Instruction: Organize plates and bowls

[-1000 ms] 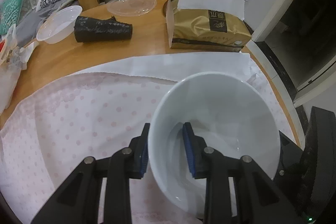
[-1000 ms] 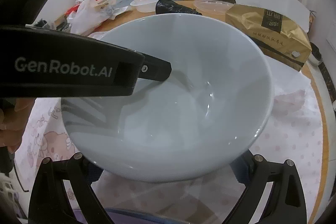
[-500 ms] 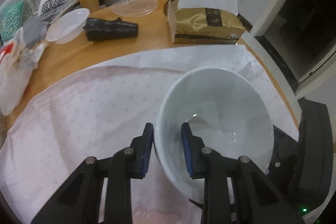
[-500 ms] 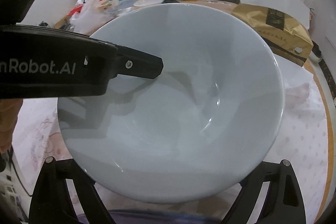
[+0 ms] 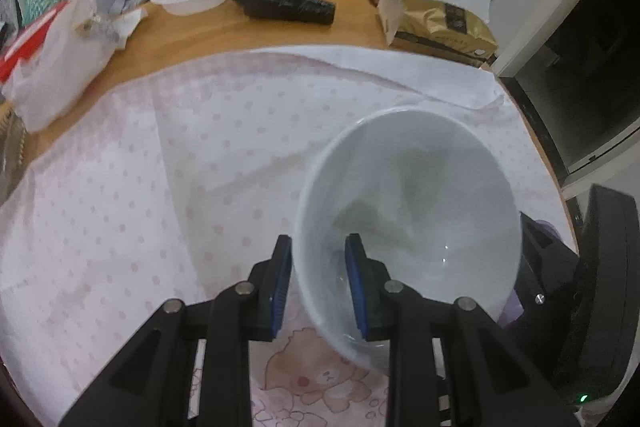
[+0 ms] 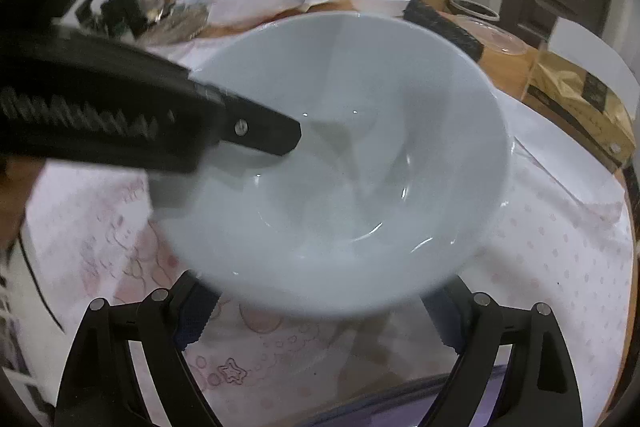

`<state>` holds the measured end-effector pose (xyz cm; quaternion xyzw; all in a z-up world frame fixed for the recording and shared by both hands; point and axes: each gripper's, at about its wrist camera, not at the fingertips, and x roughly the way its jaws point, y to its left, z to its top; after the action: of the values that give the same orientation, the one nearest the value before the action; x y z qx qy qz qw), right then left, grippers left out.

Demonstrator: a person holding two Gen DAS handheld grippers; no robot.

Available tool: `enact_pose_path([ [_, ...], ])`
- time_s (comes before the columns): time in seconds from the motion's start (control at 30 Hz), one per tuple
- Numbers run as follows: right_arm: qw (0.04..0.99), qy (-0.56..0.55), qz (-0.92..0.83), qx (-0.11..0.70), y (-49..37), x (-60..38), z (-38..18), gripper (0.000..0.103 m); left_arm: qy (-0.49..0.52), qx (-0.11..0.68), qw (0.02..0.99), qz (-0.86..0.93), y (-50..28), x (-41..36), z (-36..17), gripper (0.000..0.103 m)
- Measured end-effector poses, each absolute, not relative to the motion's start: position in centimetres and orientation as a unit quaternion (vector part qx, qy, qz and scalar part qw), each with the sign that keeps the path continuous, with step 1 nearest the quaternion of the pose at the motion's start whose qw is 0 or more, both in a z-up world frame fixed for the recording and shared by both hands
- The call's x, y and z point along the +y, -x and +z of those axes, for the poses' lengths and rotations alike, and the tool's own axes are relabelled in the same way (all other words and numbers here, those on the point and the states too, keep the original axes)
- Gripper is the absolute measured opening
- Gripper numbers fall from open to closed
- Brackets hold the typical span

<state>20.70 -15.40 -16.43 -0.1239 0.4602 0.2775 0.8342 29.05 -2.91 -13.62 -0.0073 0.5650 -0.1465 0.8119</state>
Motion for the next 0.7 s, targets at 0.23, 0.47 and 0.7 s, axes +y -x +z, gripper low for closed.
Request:
enact_pose_path([
  [0.23, 0.824, 0.104, 0.274, 0.485, -21.5, -15.4, -17.4, 0.095, 0.042, 0.561, 0.810, -0.166, -29.9, -2.4, -14.0, 0.024],
  [0.47, 0.817, 0.098, 0.277, 0.497, -22.2, -15.5, -17.5, 0.103, 0.060, 0.563, 0.805, -0.177, -31.0, -2.2, -14.1, 0.024],
  [0.7, 0.819, 0.112, 0.260, 0.500, -22.4, -15.1, -17.3, 0.100, 0.057, 0.566, 0.803, -0.177, -31.1, -2.4, -14.1, 0.025],
])
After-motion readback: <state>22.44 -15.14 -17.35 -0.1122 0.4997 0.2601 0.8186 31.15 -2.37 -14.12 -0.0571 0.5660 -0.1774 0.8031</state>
